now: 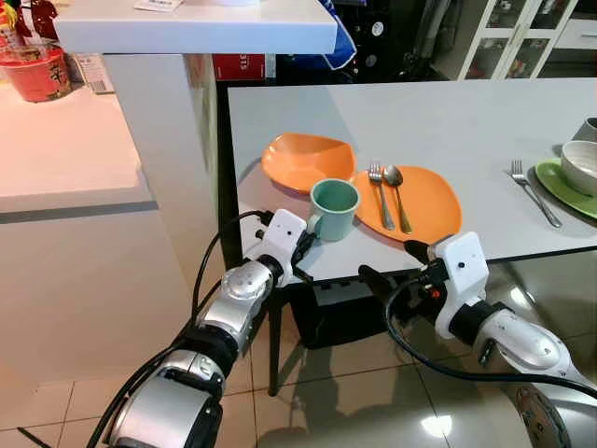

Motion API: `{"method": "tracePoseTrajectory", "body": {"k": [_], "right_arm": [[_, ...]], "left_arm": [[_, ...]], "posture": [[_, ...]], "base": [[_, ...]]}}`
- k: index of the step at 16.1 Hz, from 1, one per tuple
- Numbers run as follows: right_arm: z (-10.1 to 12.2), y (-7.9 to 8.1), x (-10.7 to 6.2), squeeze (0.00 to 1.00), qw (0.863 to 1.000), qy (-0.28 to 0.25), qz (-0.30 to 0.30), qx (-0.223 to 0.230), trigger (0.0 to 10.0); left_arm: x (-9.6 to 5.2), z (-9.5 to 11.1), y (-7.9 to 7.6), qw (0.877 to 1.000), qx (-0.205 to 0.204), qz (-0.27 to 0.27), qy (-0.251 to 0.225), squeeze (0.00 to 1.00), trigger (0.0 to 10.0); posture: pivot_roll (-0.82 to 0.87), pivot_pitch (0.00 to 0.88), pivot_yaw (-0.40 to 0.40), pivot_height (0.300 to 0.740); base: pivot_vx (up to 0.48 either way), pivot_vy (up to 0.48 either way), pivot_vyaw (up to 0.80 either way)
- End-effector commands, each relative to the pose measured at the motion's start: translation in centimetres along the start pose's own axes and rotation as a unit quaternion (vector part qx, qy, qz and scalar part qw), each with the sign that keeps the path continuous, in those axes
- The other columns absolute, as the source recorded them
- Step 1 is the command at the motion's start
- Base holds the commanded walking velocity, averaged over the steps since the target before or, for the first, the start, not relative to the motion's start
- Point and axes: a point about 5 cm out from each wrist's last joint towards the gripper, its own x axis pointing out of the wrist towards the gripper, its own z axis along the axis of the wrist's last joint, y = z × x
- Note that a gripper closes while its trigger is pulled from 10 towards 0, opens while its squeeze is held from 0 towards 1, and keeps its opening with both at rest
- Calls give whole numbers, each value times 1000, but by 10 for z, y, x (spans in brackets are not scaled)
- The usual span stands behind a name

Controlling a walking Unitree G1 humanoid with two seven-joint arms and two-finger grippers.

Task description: Setting the table

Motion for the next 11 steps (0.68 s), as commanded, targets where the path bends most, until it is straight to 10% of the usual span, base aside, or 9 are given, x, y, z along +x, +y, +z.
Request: {"method": "tracePoseTrajectory", "body": {"k": [1,11], "right_arm": [[5,-1,0,0,1000,-6,-4,-2,10000],[6,2,3,0,1000,-11,6,7,10000]], "left_arm": [[-1,-6,1,1000,-9,-4,19,1000,10000],[-2,-2,12,1000,-27,6,5,1000,10000]], "posture": [[-103,0,-22,740],[-96,0,-20,740]], "base": [[0,0,0],[0,0,0]]}}
